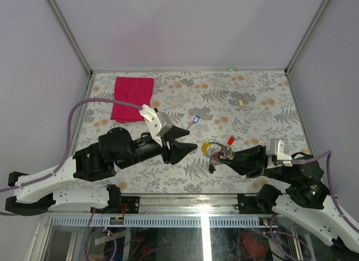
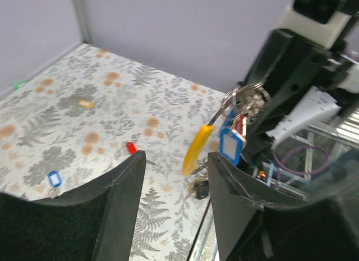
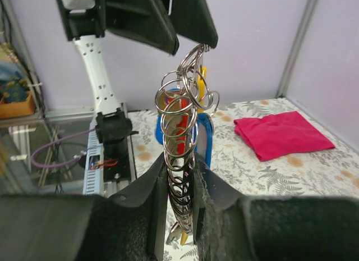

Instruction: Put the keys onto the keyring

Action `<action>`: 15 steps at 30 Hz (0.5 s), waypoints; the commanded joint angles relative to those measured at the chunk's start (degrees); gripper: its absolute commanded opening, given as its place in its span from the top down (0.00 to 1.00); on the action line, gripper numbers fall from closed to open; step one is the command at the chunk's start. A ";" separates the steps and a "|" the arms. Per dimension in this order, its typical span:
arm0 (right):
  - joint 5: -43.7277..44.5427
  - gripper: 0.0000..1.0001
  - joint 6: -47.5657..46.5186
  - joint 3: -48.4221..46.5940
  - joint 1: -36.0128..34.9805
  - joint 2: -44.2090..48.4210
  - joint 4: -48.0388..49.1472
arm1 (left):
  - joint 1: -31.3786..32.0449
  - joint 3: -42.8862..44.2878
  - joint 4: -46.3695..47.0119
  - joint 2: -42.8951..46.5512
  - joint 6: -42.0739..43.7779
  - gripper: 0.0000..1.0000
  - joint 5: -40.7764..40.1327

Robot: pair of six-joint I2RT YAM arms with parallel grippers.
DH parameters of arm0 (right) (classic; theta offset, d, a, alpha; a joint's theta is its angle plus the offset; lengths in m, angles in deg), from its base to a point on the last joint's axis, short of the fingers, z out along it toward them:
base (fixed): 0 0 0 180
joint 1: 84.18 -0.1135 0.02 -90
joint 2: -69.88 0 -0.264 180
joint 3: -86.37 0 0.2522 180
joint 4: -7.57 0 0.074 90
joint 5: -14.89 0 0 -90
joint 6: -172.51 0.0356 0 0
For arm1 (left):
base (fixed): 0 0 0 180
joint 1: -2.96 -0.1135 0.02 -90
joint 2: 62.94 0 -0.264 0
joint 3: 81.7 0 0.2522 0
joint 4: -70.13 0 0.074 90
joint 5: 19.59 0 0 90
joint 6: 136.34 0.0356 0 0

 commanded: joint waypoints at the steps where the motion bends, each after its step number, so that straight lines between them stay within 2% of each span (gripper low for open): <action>1: 9.35 1.00 3.35 -1.38 0.08 0.78 7.58 | 0.17 -2.33 5.80 -0.44 -1.49 0.50 -12.63; 7: 13.69 1.00 6.96 -2.33 0.02 -1.39 11.49 | 0.21 -3.87 9.01 -3.19 -1.09 0.43 -17.00; 15: 15.26 1.00 8.58 -2.03 0.09 -3.16 14.97 | 0.37 -6.49 17.43 -4.45 1.54 0.39 -18.96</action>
